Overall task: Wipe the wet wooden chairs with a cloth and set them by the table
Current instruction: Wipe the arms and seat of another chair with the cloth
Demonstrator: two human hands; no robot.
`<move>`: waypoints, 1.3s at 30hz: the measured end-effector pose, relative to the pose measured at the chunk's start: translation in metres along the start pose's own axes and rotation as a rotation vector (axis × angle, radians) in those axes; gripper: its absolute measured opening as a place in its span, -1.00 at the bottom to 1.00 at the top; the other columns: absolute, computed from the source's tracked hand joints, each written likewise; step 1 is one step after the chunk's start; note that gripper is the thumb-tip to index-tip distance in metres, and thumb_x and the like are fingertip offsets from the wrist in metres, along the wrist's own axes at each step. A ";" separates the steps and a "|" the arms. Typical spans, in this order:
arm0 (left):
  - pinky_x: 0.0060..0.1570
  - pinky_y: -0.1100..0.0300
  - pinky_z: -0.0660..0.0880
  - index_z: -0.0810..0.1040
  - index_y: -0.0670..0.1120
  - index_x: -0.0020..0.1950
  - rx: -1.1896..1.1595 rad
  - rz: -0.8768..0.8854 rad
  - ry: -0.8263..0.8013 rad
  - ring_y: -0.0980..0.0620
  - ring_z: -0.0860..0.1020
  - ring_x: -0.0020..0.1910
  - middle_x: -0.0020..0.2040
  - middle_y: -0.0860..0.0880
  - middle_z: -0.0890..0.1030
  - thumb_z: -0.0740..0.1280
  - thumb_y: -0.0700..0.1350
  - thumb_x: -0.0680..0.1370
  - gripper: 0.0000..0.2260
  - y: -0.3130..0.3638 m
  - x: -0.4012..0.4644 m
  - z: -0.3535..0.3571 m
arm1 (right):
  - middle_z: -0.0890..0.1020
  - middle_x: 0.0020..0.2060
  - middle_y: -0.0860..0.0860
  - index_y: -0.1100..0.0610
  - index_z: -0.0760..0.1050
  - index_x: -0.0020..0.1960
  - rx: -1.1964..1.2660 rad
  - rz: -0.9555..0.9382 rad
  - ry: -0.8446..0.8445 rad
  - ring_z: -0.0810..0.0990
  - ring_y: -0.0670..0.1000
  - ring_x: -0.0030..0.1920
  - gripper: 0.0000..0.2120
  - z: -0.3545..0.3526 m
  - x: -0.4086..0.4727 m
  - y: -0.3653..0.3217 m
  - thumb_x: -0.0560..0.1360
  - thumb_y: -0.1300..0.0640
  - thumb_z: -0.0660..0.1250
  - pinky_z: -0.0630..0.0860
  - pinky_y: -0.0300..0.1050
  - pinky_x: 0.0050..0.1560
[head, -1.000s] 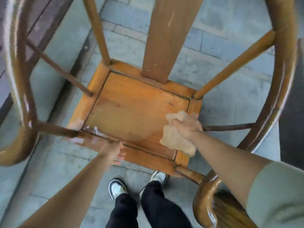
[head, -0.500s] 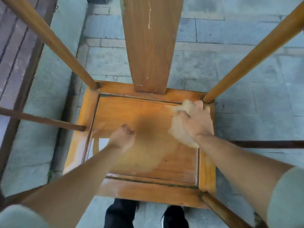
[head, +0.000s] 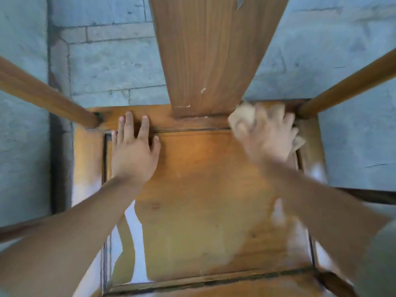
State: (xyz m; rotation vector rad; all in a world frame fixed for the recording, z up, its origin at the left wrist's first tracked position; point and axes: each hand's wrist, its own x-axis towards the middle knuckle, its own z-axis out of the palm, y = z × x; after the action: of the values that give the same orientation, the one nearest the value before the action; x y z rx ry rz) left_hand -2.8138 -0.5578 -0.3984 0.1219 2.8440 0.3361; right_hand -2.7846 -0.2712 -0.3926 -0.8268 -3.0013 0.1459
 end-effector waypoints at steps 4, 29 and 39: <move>0.55 -0.12 0.00 0.13 -0.09 0.61 -0.007 -0.046 -0.041 -0.20 -0.05 0.60 0.62 -0.21 0.00 0.11 0.05 0.66 -0.46 0.010 0.000 -0.011 | 0.49 0.08 0.14 -0.06 0.58 0.18 0.057 -0.368 -0.172 0.43 0.27 0.02 -0.45 -0.018 -0.072 0.002 0.35 -0.34 0.21 0.48 0.21 -0.03; 0.18 -0.18 0.39 0.34 -0.20 0.27 -0.292 -0.724 0.168 -0.30 0.45 0.25 0.29 -0.25 0.45 0.06 0.13 0.63 -0.57 -0.083 -0.002 -0.006 | 0.53 0.28 0.31 0.20 0.44 0.45 -0.052 -0.725 -0.088 0.55 0.35 0.14 -0.52 0.015 -0.072 -0.178 0.53 0.28 0.26 0.46 0.37 0.26; 0.11 -0.16 0.37 0.33 -0.15 0.21 -0.211 -0.715 0.169 -0.22 0.42 0.24 0.22 -0.17 0.43 -0.02 0.20 0.62 -0.55 -0.084 0.000 0.007 | 0.55 0.16 0.25 0.18 0.46 0.37 0.047 -0.649 -0.122 0.53 0.30 0.11 -0.58 0.022 -0.057 -0.263 0.60 0.09 0.05 0.42 0.25 0.15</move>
State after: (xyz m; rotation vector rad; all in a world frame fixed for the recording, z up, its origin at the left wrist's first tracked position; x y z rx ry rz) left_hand -2.8164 -0.6376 -0.4250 -0.9729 2.7519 0.4899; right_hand -2.8708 -0.5274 -0.3890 0.1885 -3.1757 0.2494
